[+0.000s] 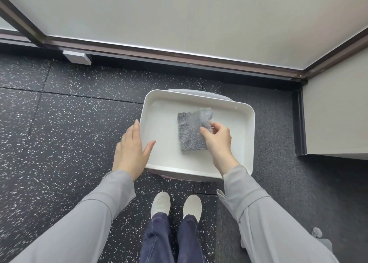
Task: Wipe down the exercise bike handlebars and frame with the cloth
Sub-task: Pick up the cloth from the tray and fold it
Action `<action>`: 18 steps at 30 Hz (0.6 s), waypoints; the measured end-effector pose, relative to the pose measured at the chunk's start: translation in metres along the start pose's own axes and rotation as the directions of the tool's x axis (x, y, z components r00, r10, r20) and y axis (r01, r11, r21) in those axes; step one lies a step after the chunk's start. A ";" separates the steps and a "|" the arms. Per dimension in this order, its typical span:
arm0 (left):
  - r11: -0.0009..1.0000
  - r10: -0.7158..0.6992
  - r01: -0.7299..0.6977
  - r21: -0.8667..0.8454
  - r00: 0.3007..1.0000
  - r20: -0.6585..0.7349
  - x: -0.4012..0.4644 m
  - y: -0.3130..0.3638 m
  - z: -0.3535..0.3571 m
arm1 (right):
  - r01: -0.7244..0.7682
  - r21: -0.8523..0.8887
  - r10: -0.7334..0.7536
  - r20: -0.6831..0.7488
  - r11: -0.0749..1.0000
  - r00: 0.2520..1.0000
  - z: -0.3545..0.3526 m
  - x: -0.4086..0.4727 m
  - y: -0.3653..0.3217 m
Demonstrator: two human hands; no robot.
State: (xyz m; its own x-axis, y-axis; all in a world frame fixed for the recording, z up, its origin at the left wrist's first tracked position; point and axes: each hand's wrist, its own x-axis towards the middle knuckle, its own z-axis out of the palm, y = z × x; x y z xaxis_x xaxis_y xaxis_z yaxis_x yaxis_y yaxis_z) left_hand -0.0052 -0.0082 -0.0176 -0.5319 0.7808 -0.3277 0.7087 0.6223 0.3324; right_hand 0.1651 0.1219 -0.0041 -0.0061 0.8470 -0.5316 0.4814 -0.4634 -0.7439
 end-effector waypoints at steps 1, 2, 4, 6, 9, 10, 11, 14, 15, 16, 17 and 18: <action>1.000 0.020 -0.020 0.010 1.000 -0.012 -0.001 0.002 -0.006 | 0.046 0.015 -0.047 0.020 0.999 0.999 -0.003 -0.005 -0.007; 0.998 0.055 -0.055 0.019 0.998 -0.027 -0.002 0.006 -0.012 | 0.081 0.027 -0.082 0.044 0.996 0.996 -0.007 -0.010 -0.015; 0.991 0.133 -0.134 -0.005 0.989 -0.057 -0.002 0.019 -0.027 | 0.123 0.092 -0.133 0.105 0.988 0.986 -0.017 -0.022 -0.034; 0.980 0.159 -0.168 -0.110 0.984 -0.086 -0.002 0.036 -0.040 | 0.141 0.174 -0.167 0.145 0.975 0.975 -0.026 -0.032 -0.051; 0.926 0.135 -0.161 -0.342 0.986 -0.098 -0.003 0.069 -0.065 | 0.138 0.328 -0.210 0.194 0.934 0.958 -0.046 -0.055 -0.083; 0.887 0.100 -0.112 -0.447 0.994 -0.050 -0.002 0.082 -0.074 | 0.130 0.380 -0.222 0.210 0.916 0.952 -0.053 -0.063 -0.094; 0.826 0.057 -0.023 -0.563 0.997 0.042 -0.002 0.095 -0.085 | 0.116 0.435 -0.233 0.227 0.893 0.946 -0.060 -0.071 -0.105; 0.424 0.070 0.381 -0.822 0.891 0.449 -0.002 0.129 -0.117 | 0.070 0.558 -0.262 0.272 0.827 0.926 -0.081 -0.091 -0.129; 0.292 0.125 0.478 -0.828 0.840 0.529 -0.003 0.136 -0.126 | 0.062 0.581 -0.266 0.274 0.812 0.924 -0.088 -0.097 -0.135; 0.213 0.179 0.519 -0.828 0.812 0.555 -0.007 0.140 -0.136 | 0.065 0.587 -0.265 0.261 0.807 0.928 -0.095 -0.103 -0.140; 0.174 0.215 0.518 -0.837 0.810 0.546 -0.011 0.144 -0.145 | 0.074 0.586 -0.258 0.237 0.807 0.936 -0.102 -0.108 -0.142; 0.148 0.221 0.495 -0.856 0.827 0.516 -0.016 0.147 -0.153 | 0.084 0.576 -0.243 0.205 0.813 0.948 -0.108 -0.112 -0.144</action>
State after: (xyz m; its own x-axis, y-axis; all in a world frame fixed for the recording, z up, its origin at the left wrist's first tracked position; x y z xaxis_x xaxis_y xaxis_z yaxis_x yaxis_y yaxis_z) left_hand 0.0364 0.0796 0.1722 -0.0441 0.7550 -0.6543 -0.5555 0.5258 0.6442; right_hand 0.1911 0.1215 0.2065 -0.3022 0.8622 -0.4065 -0.1134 -0.4560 -0.8827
